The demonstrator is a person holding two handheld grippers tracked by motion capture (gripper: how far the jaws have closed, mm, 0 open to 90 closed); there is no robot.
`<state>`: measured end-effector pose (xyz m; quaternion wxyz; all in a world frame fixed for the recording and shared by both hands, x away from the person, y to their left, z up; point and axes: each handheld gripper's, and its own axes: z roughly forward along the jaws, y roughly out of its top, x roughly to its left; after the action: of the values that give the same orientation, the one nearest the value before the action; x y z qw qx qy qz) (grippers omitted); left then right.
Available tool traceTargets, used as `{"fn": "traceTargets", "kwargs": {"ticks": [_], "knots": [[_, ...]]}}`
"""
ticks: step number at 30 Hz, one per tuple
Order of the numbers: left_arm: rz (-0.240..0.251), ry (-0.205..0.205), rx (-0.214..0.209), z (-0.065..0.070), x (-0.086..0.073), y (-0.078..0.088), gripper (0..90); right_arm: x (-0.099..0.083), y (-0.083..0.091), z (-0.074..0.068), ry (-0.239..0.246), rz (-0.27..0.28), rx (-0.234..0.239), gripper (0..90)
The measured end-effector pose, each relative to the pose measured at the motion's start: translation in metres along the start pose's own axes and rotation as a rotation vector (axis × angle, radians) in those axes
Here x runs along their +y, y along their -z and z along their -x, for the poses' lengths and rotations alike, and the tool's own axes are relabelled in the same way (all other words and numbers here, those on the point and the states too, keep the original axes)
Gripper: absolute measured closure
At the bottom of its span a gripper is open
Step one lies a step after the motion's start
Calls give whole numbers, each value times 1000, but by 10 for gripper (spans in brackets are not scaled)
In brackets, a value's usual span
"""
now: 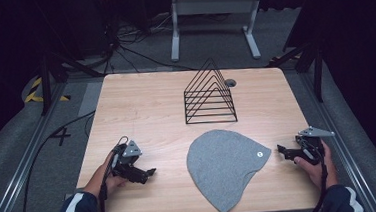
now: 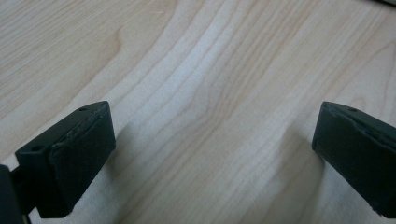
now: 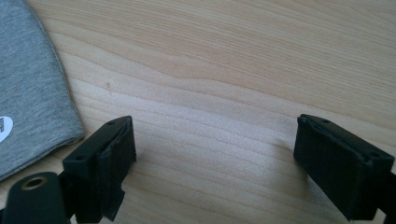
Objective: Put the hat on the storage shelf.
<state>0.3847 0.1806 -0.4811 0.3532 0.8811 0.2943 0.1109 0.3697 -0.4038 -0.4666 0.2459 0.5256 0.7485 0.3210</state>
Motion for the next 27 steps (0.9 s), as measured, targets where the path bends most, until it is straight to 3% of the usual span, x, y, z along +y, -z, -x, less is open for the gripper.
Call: {"fn": "traceTargets", "kwargs": {"ticks": [9,11,13,14,15,18,20,22,24,25,27], "knots": [[-23,10,10,4,4,-1,5,0,0,0,-2,0,-1,130],[-35,3,7,7,7,0,39,0,0,0,2,-3,1,130],[-38,-17,-18,9,11,1,131,0,1,1,10,-8,11,135],[-42,-16,-32,12,14,0,168,1,2,1,25,-13,31,183],[-46,-40,-60,19,20,-3,159,1,2,1,35,-9,39,224],[6,-106,-97,37,32,-7,179,5,4,-3,65,10,68,335],[19,-116,-108,44,37,-9,222,6,5,-6,78,21,70,386],[36,-187,-145,64,51,-15,233,13,11,-15,98,48,101,514],[49,-201,-155,71,55,-18,247,17,13,-22,124,58,135,573],[63,-237,-177,85,65,-25,258,19,13,-26,143,58,149,618],[65,-254,-184,91,69,-28,266,20,12,-32,167,52,170,651]]}}
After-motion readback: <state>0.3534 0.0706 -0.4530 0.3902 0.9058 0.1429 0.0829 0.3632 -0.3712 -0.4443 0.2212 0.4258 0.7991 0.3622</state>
